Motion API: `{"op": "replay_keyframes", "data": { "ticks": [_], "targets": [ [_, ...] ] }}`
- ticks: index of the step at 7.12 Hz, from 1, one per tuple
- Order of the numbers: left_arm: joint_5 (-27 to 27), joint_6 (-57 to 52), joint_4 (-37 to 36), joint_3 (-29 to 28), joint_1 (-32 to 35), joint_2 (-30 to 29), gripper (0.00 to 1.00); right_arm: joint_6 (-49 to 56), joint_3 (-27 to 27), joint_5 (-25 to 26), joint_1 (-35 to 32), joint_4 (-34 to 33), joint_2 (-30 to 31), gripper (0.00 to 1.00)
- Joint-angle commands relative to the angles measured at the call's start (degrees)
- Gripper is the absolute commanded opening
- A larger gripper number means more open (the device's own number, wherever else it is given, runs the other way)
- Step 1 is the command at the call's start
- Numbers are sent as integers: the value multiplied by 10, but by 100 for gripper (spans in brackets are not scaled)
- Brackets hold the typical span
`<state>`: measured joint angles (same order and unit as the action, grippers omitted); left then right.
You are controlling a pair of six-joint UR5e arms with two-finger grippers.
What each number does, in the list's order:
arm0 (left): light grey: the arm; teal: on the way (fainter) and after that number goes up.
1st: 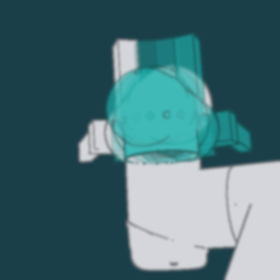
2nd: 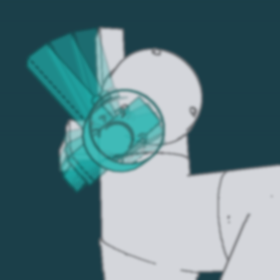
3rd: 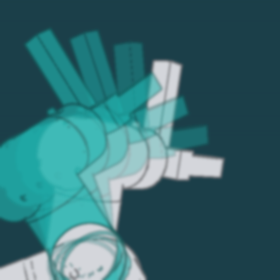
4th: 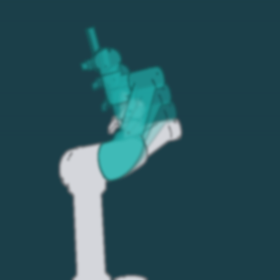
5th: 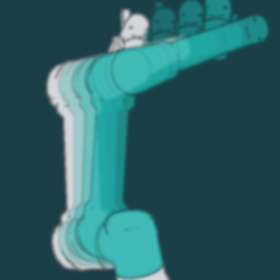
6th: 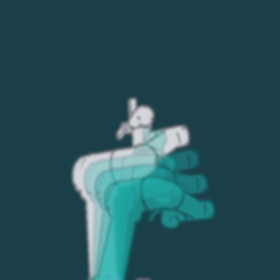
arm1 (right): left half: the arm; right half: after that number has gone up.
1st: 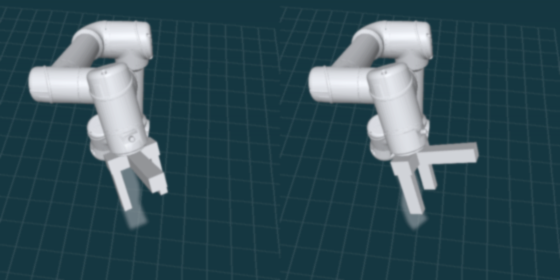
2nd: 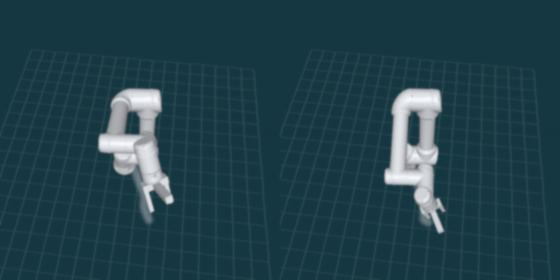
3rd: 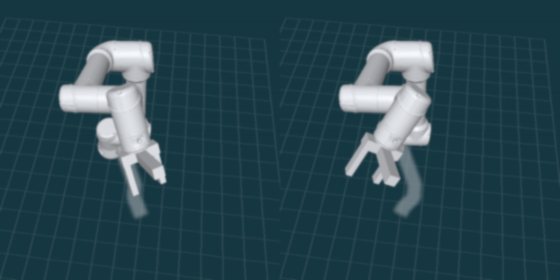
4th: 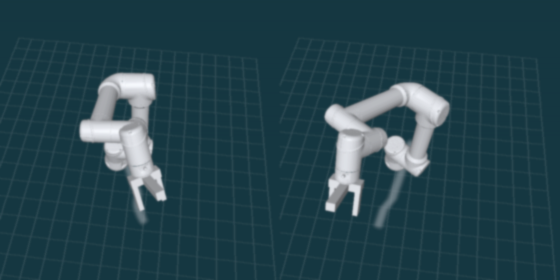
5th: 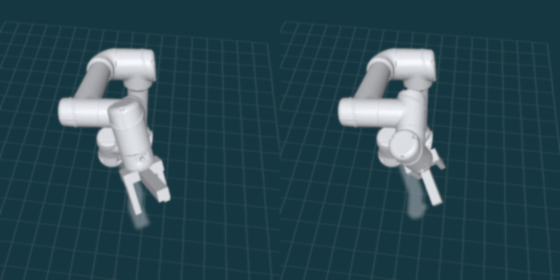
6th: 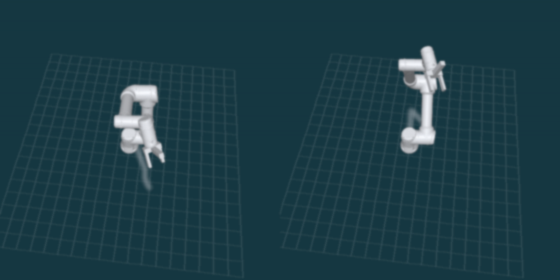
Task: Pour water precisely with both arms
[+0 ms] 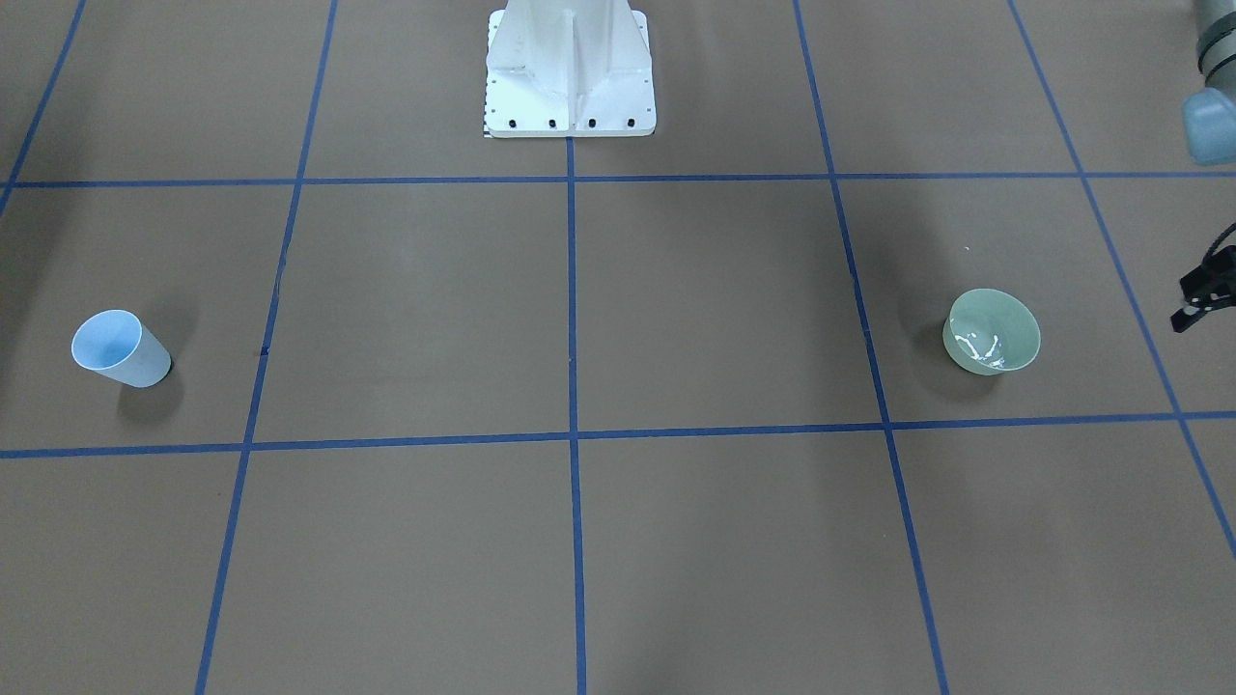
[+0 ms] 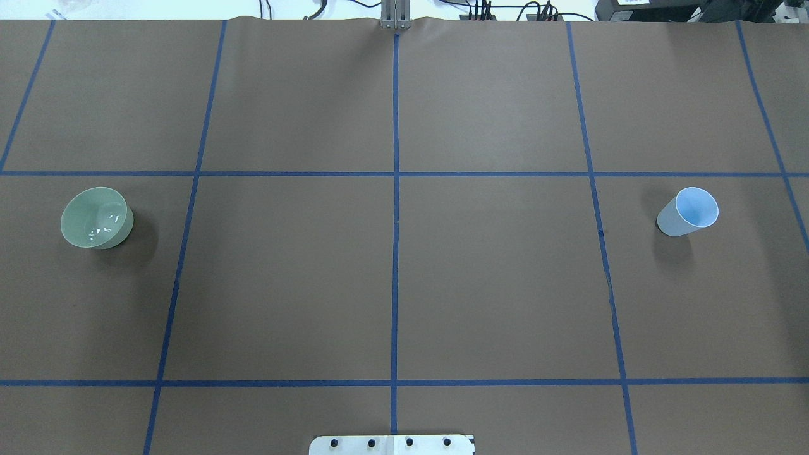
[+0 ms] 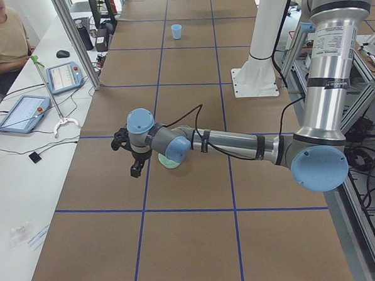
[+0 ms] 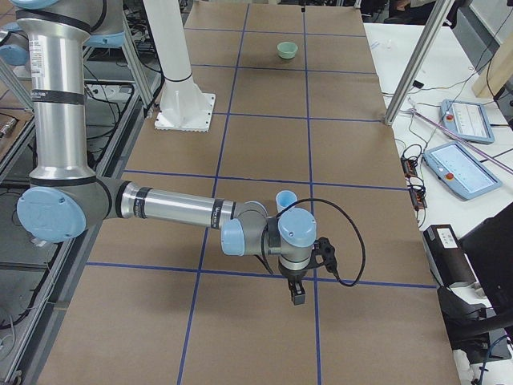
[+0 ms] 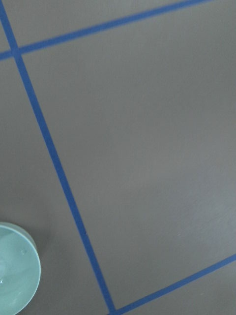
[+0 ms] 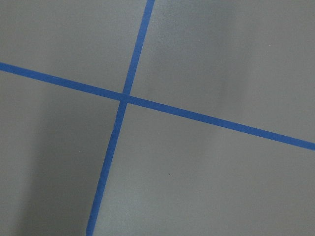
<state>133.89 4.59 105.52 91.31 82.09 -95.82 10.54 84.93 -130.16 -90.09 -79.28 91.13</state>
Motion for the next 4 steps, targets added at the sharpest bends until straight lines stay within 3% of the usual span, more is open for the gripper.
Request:
{"op": "replay_keyframes", "data": {
  "ticks": [1,4],
  "targets": [
    [-13,-78,-152,3,72,1,100,0,0,0,0,0,0,100],
    [-21,-86,-164,-2,83,45,100,0,-2,2,0,1,0,100]
  ]
}}
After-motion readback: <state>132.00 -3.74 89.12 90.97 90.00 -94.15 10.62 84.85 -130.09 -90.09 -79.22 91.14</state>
